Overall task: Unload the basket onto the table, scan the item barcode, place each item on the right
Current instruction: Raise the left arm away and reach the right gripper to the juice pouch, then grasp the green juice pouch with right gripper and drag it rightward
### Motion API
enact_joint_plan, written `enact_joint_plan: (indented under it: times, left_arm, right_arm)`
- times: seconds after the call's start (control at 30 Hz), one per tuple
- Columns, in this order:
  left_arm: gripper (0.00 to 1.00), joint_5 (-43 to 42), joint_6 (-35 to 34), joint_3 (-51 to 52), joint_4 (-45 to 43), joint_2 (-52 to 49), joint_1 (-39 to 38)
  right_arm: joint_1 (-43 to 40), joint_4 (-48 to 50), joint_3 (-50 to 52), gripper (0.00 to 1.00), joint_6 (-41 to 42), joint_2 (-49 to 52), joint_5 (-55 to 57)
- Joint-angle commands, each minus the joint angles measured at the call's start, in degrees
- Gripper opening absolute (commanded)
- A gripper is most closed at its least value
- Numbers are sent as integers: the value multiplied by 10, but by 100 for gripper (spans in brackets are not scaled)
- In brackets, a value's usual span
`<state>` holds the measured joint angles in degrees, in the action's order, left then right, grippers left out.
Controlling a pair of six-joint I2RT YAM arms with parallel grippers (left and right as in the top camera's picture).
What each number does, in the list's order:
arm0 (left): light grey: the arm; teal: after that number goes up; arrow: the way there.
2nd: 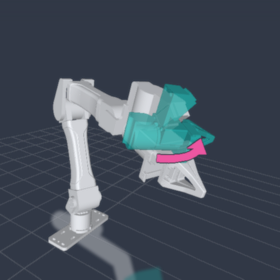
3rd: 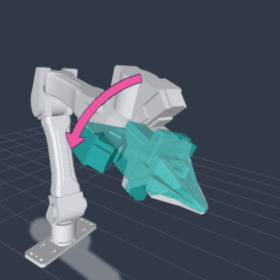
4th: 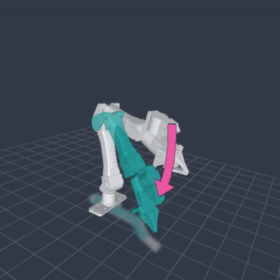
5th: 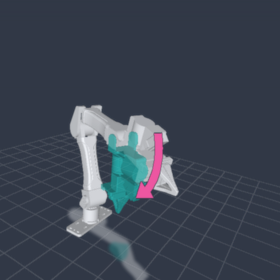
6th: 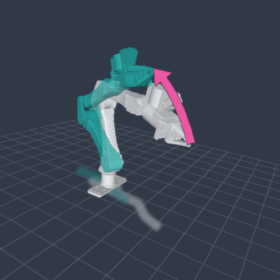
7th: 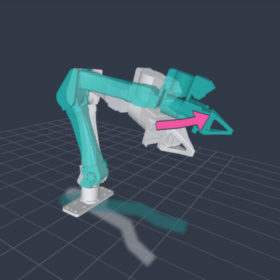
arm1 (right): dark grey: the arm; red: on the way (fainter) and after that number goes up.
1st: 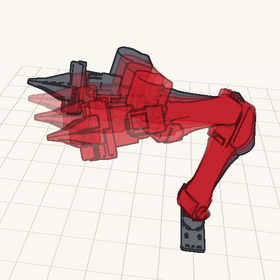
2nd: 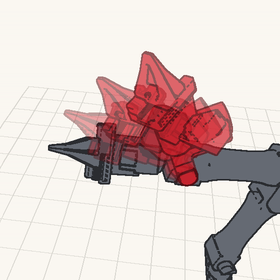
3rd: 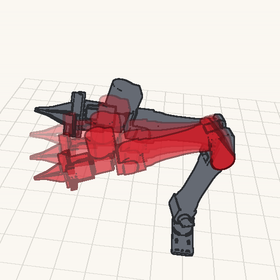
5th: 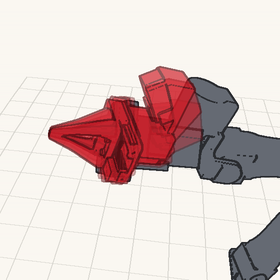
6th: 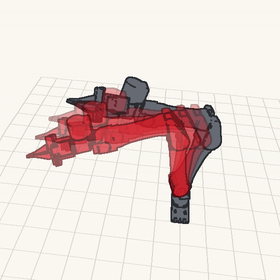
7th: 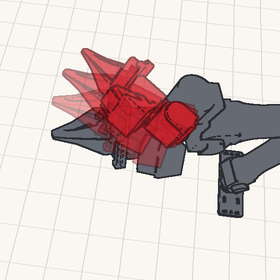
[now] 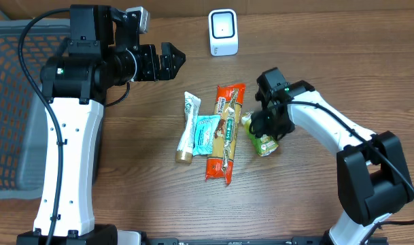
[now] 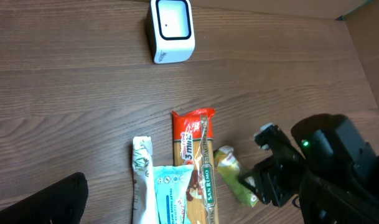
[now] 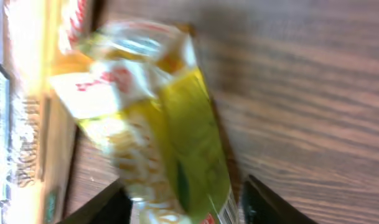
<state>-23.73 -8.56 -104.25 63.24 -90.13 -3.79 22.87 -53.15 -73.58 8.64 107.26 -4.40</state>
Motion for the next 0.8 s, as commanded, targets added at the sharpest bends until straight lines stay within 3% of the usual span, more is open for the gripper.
enact_joint_plan:
  times: [0.0,0.13,0.3,0.47,0.7,0.77]
  left_arm:
    - [99,4,13,-4,0,-5,-3]
    - [100,4,13,-4,0,-5,-3]
    - [100,4,13,-4,0,-5,-3]
    - [100,4,13,-4,0,-5,-3]
    - [100,4,13,-4,0,-5,-3]
    - [100,4,13,-4,0,-5,-3]
  right_arm:
    - [-4,-1,-25,43,5,-2,49]
    - [-4,-2,-27,41,5,-2,55]
    - [-4,-5,-25,53,3,-2,9]
    - [-4,-5,-22,53,22,-1,-8]
    - [-4,-1,-22,28,38,-1,-8]
    - [-4,1,-22,27,38,-1,-8]
